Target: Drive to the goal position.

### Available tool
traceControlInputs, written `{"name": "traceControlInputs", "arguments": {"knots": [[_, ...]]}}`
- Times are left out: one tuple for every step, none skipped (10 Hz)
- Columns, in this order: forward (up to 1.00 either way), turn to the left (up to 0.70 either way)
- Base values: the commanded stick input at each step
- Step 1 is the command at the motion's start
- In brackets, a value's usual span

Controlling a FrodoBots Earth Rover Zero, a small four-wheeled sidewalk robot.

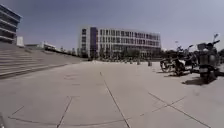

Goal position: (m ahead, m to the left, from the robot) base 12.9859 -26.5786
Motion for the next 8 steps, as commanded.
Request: {"name": "traceControlInputs", "arguments": {"knots": [[1.0, 0.0], [1.0, 0.0], [1.0, 0.0], [1.0, 0.0], [1.0, 0.0], [1.0, 0.0], [1.0, 0.0], [1.0, 0.0]]}}
